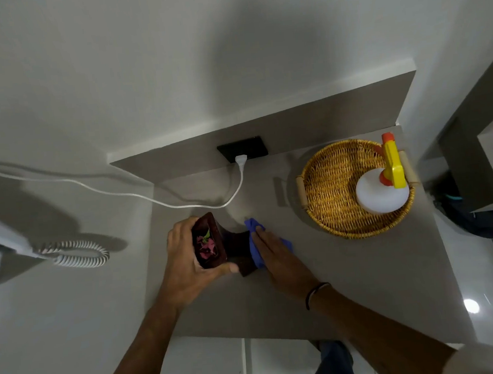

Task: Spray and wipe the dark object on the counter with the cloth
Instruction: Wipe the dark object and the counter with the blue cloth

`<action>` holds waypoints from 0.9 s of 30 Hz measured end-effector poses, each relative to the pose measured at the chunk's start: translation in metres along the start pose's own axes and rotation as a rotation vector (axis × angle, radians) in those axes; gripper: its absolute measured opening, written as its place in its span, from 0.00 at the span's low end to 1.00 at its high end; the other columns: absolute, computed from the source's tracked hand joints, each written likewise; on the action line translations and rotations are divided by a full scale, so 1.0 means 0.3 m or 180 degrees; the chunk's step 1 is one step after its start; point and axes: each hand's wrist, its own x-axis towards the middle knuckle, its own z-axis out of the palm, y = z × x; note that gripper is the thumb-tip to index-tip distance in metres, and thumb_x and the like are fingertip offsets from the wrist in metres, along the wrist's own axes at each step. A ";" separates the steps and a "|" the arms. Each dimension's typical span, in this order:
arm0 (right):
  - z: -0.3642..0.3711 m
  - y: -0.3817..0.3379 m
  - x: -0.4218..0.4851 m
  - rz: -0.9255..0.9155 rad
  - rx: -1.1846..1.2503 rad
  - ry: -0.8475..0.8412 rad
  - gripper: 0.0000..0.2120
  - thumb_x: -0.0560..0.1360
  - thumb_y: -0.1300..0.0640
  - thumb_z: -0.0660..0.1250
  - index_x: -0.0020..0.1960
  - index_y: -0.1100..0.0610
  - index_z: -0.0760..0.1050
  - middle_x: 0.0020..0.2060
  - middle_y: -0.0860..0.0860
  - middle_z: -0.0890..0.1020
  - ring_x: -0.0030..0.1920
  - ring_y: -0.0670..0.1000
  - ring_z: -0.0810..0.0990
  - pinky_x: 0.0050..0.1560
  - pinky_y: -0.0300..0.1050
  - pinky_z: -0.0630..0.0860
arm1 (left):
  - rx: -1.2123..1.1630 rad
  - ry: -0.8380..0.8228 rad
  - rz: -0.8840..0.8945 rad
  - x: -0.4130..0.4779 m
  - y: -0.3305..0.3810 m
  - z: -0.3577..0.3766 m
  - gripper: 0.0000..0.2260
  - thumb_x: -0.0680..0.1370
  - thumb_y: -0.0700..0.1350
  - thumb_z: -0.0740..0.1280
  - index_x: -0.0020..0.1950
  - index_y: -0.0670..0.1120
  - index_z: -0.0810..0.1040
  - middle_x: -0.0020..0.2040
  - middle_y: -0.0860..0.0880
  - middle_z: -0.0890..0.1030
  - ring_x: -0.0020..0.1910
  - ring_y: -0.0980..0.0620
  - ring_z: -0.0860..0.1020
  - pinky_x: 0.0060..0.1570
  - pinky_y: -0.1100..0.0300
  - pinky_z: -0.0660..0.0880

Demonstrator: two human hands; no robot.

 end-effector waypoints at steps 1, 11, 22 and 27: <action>-0.005 0.012 -0.001 0.0025 0.0072 -0.0001 0.32 0.84 0.67 0.53 0.83 0.62 0.41 0.84 0.59 0.43 0.84 0.59 0.43 0.85 0.52 0.41 | 0.0040 0.0013 -0.0010 0.002 -0.001 -0.001 0.57 0.57 0.75 0.77 0.76 0.43 0.67 0.67 0.50 0.70 0.67 0.49 0.68 0.68 0.46 0.73; -0.138 -0.023 -0.001 0.0580 0.1294 0.0410 0.32 0.82 0.69 0.63 0.82 0.64 0.52 0.82 0.59 0.58 0.83 0.56 0.57 0.84 0.51 0.53 | 0.1318 0.0539 -0.0736 0.028 0.121 0.050 0.56 0.61 0.86 0.61 0.70 0.42 0.72 0.61 0.41 0.77 0.61 0.39 0.76 0.63 0.40 0.75; -0.153 0.001 -0.049 0.0616 0.1535 0.0400 0.30 0.82 0.70 0.63 0.80 0.68 0.54 0.80 0.62 0.61 0.81 0.59 0.61 0.83 0.46 0.52 | 0.1164 -0.0744 0.0241 0.038 0.049 -0.063 0.57 0.64 0.84 0.64 0.85 0.65 0.41 0.88 0.50 0.45 0.86 0.43 0.46 0.79 0.32 0.54; -0.134 0.009 -0.048 0.0588 0.1469 0.0403 0.31 0.82 0.69 0.65 0.80 0.67 0.55 0.80 0.62 0.62 0.81 0.60 0.62 0.82 0.43 0.53 | 0.1627 -0.1032 0.0997 0.084 -0.031 -0.121 0.62 0.59 0.83 0.70 0.86 0.58 0.53 0.85 0.52 0.58 0.84 0.47 0.57 0.76 0.39 0.67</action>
